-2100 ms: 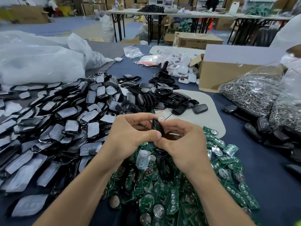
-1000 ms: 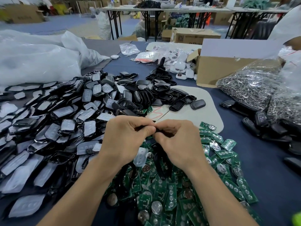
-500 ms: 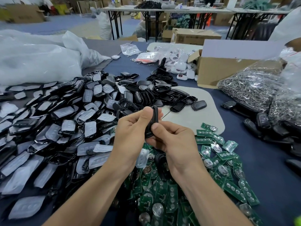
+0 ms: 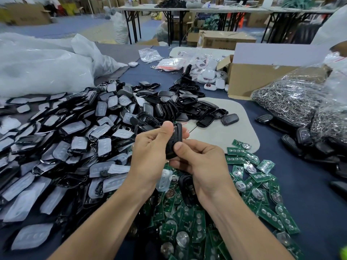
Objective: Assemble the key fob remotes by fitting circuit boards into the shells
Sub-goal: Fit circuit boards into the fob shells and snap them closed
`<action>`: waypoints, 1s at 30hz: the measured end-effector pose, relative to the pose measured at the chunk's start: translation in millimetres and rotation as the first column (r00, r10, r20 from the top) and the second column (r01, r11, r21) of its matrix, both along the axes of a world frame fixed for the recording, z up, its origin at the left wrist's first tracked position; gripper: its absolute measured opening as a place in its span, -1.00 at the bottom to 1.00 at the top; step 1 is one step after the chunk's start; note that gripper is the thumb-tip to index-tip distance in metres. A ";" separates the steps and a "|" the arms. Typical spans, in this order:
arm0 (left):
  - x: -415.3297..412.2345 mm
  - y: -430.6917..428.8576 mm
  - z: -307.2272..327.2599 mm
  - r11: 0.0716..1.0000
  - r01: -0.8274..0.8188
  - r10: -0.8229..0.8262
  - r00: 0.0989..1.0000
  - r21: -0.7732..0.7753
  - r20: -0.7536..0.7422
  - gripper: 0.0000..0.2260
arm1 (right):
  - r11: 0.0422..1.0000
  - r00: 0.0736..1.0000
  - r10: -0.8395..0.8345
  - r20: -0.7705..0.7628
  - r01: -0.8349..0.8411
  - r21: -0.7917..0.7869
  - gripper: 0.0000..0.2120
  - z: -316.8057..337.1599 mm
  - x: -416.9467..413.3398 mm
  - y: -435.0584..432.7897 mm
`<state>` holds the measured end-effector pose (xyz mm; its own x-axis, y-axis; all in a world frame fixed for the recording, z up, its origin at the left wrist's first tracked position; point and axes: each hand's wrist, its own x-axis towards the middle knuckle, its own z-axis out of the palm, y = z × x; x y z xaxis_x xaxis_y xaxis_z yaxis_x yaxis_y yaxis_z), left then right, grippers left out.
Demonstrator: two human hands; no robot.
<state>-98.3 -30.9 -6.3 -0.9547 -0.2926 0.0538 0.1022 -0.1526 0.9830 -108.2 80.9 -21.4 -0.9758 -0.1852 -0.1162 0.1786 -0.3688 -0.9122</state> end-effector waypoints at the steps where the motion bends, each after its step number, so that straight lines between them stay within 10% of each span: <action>1: 0.0 -0.5 -0.8 1.000 0.019 -0.019 1.000 0.006 0.006 -0.53 | 1.000 1.000 -0.004 0.001 0.004 -0.003 -0.80 0.3 -0.1 0.3; 11: -0.5 4.0 -3.6 0.999 -0.024 0.021 0.998 -0.049 -0.057 -0.77 | 0.998 0.998 -0.061 -0.015 0.061 -0.014 -0.90 -3.7 -2.8 2.9; 27: -3.5 -3.0 -4.2 0.997 0.072 -0.071 0.997 0.027 -0.018 -0.56 | 0.993 0.996 -0.070 0.050 0.074 -0.090 -0.89 -3.6 -3.9 -0.2; 30: -4.7 -1.9 -7.5 0.997 0.070 -0.071 0.997 -0.035 -0.042 -0.81 | 0.984 0.994 -0.037 0.107 0.055 -0.169 -0.91 -2.1 -7.1 3.5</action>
